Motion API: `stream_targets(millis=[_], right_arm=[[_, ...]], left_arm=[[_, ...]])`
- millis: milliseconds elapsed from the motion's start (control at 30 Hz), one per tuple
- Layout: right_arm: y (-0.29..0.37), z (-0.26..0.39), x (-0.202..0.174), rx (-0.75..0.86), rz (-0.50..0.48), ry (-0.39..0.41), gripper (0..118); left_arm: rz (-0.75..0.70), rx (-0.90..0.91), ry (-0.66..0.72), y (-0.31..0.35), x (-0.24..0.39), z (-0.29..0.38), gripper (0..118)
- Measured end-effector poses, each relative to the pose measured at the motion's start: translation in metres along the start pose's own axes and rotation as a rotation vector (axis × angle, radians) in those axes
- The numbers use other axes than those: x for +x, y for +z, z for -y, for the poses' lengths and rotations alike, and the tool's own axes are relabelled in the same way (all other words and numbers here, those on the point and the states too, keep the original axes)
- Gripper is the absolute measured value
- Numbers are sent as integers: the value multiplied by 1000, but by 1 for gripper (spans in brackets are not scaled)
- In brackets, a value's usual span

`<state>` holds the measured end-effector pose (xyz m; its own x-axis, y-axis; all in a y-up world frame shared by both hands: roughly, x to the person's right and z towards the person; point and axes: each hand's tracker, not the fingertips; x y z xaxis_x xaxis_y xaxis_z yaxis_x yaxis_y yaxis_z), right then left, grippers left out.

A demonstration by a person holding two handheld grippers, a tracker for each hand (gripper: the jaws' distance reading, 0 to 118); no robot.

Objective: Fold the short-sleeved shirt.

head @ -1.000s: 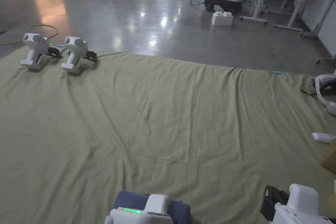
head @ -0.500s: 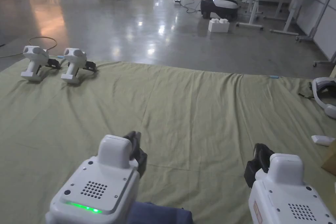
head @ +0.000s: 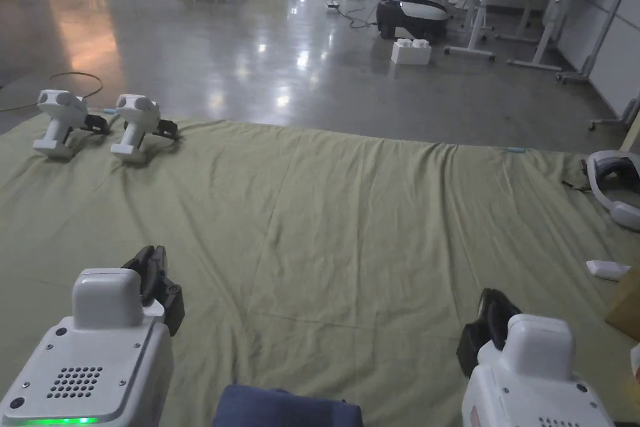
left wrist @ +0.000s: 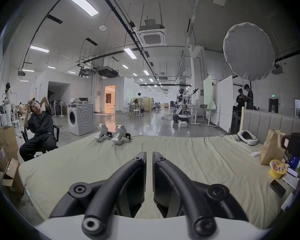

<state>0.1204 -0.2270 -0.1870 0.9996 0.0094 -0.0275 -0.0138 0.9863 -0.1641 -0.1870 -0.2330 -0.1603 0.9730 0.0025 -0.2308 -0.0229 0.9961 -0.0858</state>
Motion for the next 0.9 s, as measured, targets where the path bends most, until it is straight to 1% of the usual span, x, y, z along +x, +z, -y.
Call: stream_targets(millis=[33, 67, 133, 200, 233, 333, 400, 467, 533, 600, 633, 667, 700, 767, 800, 900], right_arm=[[5, 7, -6, -27, -33, -7, 6], [10, 18, -15, -79, -84, -12, 6], [19, 40, -37, -173, -143, -4, 6], [23, 65, -62, -239, -234, 39, 6], [23, 75, -73, -266, -263, 60, 6], [19, 100, -96, -337, -320, 51, 6], [11, 114, -106, -379, -304, 56, 6], [-1, 130, -108, -430, -323, 52, 6], [-12, 148, -109, -491, -279, 64, 6], [-27, 168, -102, -597, -254, 7, 6], [-28, 173, -99, -621, -255, -27, 6], [-26, 178, -94, -609, -261, -71, 6], [-22, 177, -91, -556, -281, -91, 6], [-19, 174, -95, -563, -281, -15, 6], [-18, 173, -96, -554, -284, 17, 6], [-20, 174, -94, -554, -292, 6, 6]], left_arm=[[1, -11, 0, 1, -3, 2, 10], [37, -32, 18, 4, -8, 5, 10], [38, -64, 28, 6, -14, 11, 10], [31, -107, 20, 8, -20, 20, 10], [33, -121, 21, 10, -23, 23, 10], [58, -188, 32, 17, -35, 33, 10], [71, -233, 34, 23, -44, 41, 10], [86, -288, 54, 26, -51, 46, 10], [136, -348, 102, 29, -60, 51, 10], [216, -424, 177, 29, -70, 58, 12], [237, -459, 202, 28, -73, 61, 14], [272, -507, 235, 25, -76, 64, 18], [310, -550, 265, 22, -79, 68, 28], [394, -650, 307, 13, -84, 73, 52], [440, -709, 339, 7, -85, 77, 72], [603, -843, 456, -15, -94, 93, 77]])
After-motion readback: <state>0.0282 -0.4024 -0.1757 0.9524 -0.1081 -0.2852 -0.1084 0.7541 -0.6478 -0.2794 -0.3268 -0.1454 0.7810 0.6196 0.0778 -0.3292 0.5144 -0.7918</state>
